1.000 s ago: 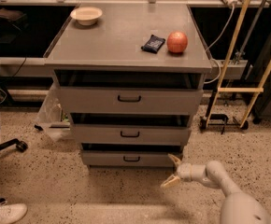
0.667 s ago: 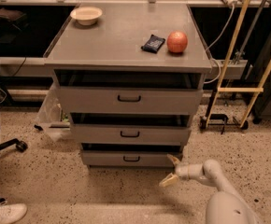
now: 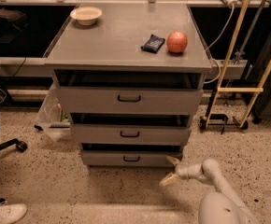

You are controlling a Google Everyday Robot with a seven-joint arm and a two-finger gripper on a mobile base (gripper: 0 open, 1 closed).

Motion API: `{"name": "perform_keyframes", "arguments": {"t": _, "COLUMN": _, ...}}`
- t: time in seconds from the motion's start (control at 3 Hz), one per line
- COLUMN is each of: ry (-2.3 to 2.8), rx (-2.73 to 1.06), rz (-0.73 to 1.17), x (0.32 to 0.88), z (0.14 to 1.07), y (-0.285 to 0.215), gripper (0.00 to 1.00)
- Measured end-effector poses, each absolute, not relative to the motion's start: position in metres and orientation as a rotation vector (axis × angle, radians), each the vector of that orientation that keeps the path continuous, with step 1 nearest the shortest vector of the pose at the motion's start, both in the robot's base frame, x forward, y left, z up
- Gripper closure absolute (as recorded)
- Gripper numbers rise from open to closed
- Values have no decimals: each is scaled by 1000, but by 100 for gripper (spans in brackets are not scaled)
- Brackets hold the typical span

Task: Close bottom drawer

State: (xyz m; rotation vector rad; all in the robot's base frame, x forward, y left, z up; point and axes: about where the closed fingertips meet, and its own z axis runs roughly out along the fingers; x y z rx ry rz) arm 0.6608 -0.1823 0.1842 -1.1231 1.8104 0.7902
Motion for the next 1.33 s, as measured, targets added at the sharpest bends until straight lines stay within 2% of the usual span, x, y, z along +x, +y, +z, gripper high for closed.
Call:
{"name": "perform_keyframes", "arguments": {"t": 0.33, "ry": 1820, "rx": -1135, "rz": 789, "x": 658, "z": 185, "y": -182, "gripper": 0}}
{"name": "perform_keyframes", "arguments": {"t": 0.67, "ry": 1922, "rx": -1086, "rz": 651, "x": 662, "z": 211, "y": -242, "gripper": 0}}
{"name": "perform_keyframes", "arguments": {"t": 1.0, "ry": 2019, "rx": -909, "rz": 428, "x": 669, "z": 284, "y": -334, "gripper": 0}}
{"name": "perform_keyframes", "arguments": {"t": 1.33, "ry": 2075, "rx": -727, "rz": 182, "x": 652, "z": 373, "y": -429, "gripper": 0}}
